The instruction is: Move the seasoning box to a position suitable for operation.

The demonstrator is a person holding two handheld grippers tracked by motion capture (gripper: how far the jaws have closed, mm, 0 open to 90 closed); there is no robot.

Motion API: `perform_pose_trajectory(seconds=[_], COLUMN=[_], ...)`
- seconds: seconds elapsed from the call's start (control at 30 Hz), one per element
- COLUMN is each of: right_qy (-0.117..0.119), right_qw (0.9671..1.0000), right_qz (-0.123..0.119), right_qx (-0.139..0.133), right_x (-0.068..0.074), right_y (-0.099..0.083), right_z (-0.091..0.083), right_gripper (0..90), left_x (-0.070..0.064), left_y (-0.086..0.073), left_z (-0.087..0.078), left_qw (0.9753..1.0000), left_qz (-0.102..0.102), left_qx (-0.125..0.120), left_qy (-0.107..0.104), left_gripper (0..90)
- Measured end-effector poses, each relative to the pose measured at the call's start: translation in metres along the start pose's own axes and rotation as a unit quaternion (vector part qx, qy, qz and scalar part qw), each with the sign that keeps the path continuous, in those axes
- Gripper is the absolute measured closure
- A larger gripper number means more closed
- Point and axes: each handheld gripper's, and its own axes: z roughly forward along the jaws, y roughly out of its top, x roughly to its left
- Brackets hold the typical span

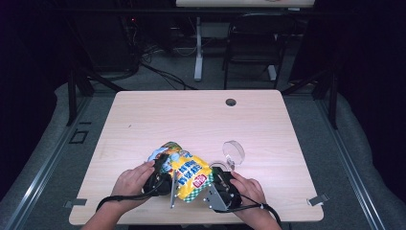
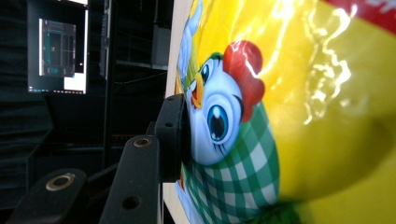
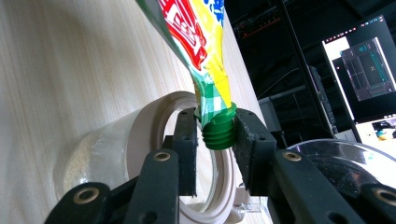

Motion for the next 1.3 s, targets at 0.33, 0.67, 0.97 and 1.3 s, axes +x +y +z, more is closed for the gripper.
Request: perform_pose_trajectory(seconds=[0.33, 0.67, 0.97, 1.3], right_qy=[-0.001, 0.001, 0.004, 0.008], right_qw=[1.0, 0.9999, 0.9997, 0.9994], right_qz=[0.008, 0.011, 0.023, 0.033], right_qx=[-0.006, -0.003, -0.004, -0.004], right_x=[-0.0004, -0.0001, 0.0001, -0.0004], right_y=[0.0006, 0.0009, 0.0009, 0.0013], right_z=[-0.0002, -0.0001, 0.0003, -0.0009], right_gripper=[70.3, 70.4, 70.8, 70.7], left_x=[0.0038, 0.005, 0.0078, 0.009], left_y=[-0.0005, 0.0013, 0.0033, 0.0043], left_z=[-0.0017, -0.0018, -0.0019, -0.0032], left_qw=[0.9999, 0.9996, 0.9986, 0.9974], left_qz=[0.013, 0.025, 0.046, 0.06], left_qx=[0.003, 0.005, 0.006, 0.007], left_qy=[0.006, 0.01, 0.024, 0.039], left_gripper=[62.8, 62.8, 62.8, 62.9])
